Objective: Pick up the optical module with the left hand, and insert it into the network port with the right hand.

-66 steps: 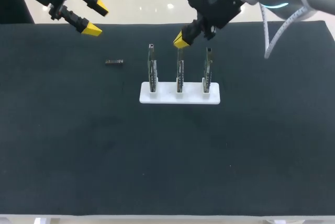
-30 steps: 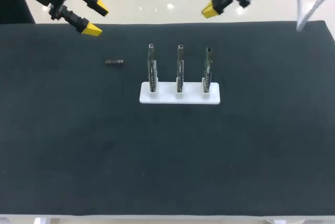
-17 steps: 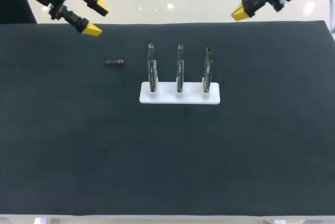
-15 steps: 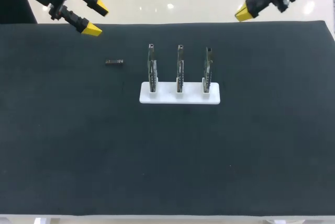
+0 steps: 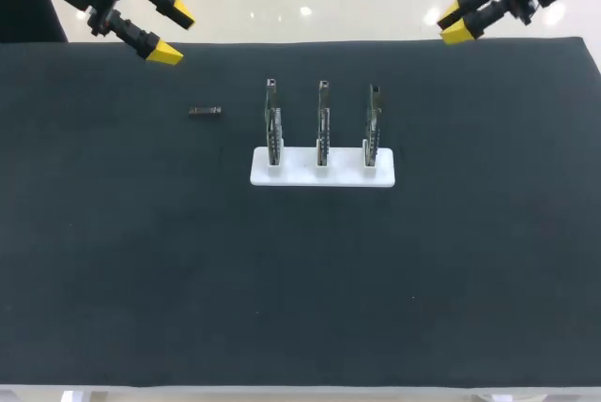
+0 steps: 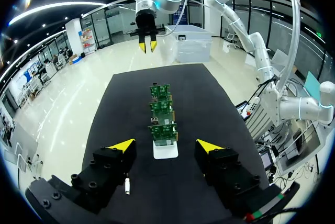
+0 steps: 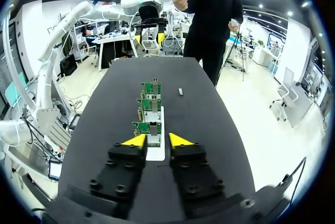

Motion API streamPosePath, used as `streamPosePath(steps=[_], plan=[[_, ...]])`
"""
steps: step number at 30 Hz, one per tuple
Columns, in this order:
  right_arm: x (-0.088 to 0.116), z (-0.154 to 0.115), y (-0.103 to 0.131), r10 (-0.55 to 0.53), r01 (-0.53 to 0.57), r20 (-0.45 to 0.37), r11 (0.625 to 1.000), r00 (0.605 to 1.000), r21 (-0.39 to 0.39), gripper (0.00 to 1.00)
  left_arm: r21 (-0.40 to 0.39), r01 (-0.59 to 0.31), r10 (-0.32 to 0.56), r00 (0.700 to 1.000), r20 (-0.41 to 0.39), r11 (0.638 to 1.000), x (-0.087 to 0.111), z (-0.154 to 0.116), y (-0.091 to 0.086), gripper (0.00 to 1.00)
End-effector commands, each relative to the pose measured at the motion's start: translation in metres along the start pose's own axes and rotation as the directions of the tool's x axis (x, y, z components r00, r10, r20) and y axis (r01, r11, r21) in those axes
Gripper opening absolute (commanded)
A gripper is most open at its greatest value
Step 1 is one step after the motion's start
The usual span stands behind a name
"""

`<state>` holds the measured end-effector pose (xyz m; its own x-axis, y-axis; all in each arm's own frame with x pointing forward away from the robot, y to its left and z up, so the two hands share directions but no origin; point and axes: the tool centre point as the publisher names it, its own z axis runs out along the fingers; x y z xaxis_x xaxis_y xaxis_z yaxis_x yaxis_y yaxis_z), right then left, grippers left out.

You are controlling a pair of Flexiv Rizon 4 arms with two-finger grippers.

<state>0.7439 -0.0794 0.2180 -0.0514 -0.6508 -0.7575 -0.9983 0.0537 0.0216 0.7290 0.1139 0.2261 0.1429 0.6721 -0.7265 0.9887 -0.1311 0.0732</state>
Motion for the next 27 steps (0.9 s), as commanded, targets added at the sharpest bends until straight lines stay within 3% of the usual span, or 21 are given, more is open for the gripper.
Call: streamPosePath(steps=[1,23,27], plan=[[0.000,0.000,0.001,-0.001,0.001,0.002,1.000,1.000,0.001,1.00,0.001,0.001,-0.001,1.000,-0.003,1.000,0.000,0.000,0.001,1.00],[0.000,0.000,0.001,-0.001,0.001,0.002,1.000,1.000,0.001,1.00,0.001,0.001,-0.001,1.000,-0.003,1.000,0.000,0.000,0.001,1.00],[0.000,0.000,0.001,-0.001,0.001,0.002,1.000,1.000,0.001,1.00,0.024,0.014,-0.012,0.998,-0.059,1.000,0.013,-0.005,0.007,1.00]])
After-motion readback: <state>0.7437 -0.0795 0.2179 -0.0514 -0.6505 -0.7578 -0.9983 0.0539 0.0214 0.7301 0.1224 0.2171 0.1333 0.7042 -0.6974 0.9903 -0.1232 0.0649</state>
